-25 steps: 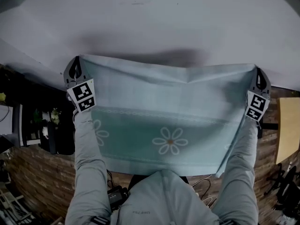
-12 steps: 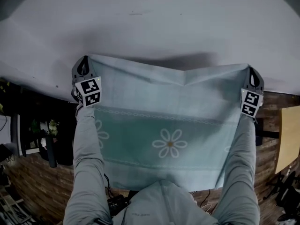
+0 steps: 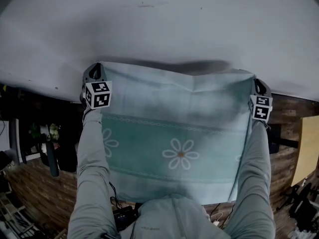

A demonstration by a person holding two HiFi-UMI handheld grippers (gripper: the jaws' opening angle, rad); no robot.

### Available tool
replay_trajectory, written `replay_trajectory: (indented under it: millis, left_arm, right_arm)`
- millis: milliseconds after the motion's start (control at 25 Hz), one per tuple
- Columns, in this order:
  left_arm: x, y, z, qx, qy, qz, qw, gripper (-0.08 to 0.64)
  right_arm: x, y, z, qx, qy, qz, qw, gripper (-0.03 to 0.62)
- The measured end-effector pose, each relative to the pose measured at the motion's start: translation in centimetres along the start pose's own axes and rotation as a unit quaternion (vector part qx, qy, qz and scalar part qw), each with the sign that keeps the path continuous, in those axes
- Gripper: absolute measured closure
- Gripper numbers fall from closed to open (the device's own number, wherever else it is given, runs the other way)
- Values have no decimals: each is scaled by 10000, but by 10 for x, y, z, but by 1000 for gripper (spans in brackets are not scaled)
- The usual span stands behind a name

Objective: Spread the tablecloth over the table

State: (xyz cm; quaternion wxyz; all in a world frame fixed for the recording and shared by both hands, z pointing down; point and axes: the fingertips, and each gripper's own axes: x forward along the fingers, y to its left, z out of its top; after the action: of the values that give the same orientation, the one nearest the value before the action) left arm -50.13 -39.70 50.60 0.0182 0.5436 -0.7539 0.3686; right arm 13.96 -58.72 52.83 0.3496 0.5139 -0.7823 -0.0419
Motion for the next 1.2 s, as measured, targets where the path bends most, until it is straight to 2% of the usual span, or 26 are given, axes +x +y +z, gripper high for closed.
replay_trajectory:
  millis: [80,120,160,200,240,320,480,640,880,1000,1200]
  left_arm:
    - [3,-3,-7,-55,90,-61,9999,534]
    - [2,-5,-11,-79,131,-114,9998,532]
    - [1,-8,-15,-125,176,-194,9996,525]
    - [0,-10,-19,-209,221,-297,9991,472]
    - [-1,-12,-23,-318,259,-399,9984,397]
    - [-7,-16,-27,-453,306,-527,9971,385]
    - [-31,-28,-29,-271,264,-621,9974,385]
    - [-68,-47,-37,-267,268,-838,9958,385]
    - [-130,-89,-63,-410,426,-1220,9908,384]
    - [-160,-116,-75,-349,510,-1462,9873,385]
    - [-200,-161,-103,-270,712,-1774,9812,385]
  right_arm:
    - [7,12,-13,199,199,243,9993,556]
    - [7,17,-17,267,218,319,9989,531]
    - [5,21,-19,315,214,386,9985,478]
    - [3,24,-20,347,209,441,9982,432]
    - [1,26,-21,364,210,476,9980,423]
    - [-5,29,-23,381,205,507,9978,422]
    - [-28,35,-23,388,97,603,9974,423]
    - [-70,47,-33,362,30,746,9966,423]
    - [-146,77,-76,500,113,899,9946,423]
    - [-182,97,-100,718,213,973,9924,423]
    - [-224,146,-149,919,637,1233,9861,423]
